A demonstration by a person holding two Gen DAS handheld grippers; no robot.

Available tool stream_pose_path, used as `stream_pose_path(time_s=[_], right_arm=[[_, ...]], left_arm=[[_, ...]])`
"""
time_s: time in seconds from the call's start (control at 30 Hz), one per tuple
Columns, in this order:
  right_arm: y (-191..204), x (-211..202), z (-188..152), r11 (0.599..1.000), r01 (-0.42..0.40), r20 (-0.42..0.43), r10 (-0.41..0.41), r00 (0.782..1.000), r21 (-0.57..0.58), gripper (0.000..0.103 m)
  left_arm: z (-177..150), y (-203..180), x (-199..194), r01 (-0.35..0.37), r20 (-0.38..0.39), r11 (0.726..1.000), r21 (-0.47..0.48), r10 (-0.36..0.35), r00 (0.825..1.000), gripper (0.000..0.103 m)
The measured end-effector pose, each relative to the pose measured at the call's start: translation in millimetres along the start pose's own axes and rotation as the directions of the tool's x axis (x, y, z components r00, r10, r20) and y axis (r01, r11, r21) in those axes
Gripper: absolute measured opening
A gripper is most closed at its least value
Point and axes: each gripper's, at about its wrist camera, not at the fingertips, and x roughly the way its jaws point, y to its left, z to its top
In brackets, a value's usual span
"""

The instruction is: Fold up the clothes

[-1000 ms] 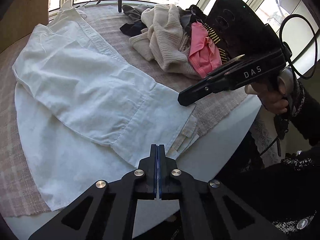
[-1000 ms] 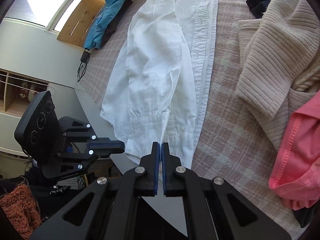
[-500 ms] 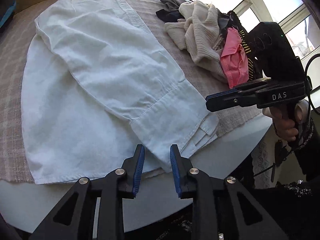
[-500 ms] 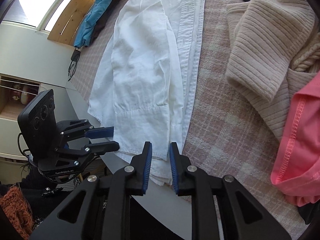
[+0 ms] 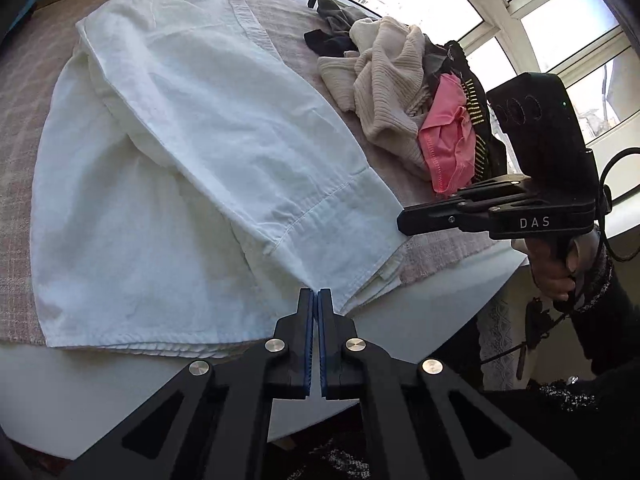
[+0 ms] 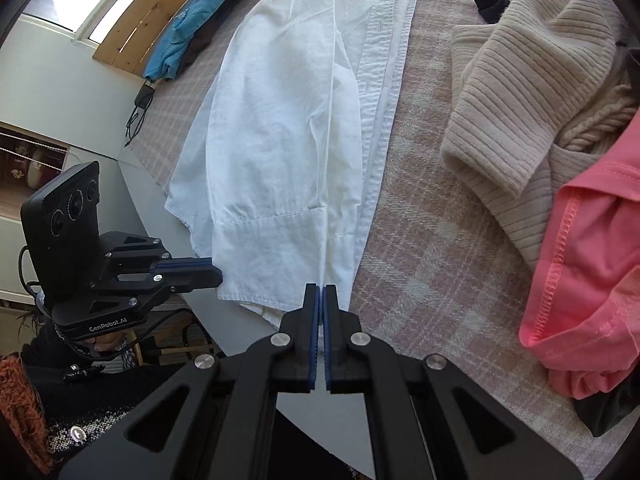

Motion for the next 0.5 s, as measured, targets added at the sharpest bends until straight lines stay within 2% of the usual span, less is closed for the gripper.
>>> stream_pose_path(time_s=[0.07, 0.13, 0.2, 0.27, 0.4, 0.47, 0.5], right_arm=[[1, 3, 1, 0.999, 0.034, -0.013, -0.034, 0.999, -0.019, 0.003], [8, -11, 5, 0.998, 0.046, 0.039, -0.044, 0.998, -0.041, 0.004], [16, -27, 11, 0.997, 0.036, 0.109, -0.028, 0.994, -0.065, 0.008], [22, -38, 23, 0.997, -0.019, 0.172, 0.033, 0.985, -0.079, 0.011], [24, -25, 62, 0.998, -0.031, 0.237, 0.043, 0.971, -0.053, 0.013], [18, -2, 82, 0.999, -0.039, 0.211, 0.037, 0.977, 0.002, 0.013], [11, 9, 85, 0.999, -0.027, 0.171, 0.023, 0.985, 0.023, 0.013]], left_arm=[[-1, 6, 4, 0.000, -0.022, 1.000, -0.018, 0.000, 1.000, 0.001], [0, 7, -10, 0.002, -0.009, 1.000, -0.014, -0.002, 1.000, 0.003], [4, 3, -32, -0.028, 0.024, 0.999, 0.028, 0.027, 0.999, 0.003], [25, 7, -42, -0.069, 0.047, 0.995, 0.067, 0.066, 0.997, 0.003], [76, 19, -55, -0.161, 0.093, 0.978, 0.135, 0.149, 0.984, 0.003], [103, 28, -57, -0.197, 0.114, 0.967, 0.161, 0.180, 0.977, 0.003], [117, 37, -51, -0.212, 0.122, 0.963, 0.164, 0.193, 0.974, 0.004]])
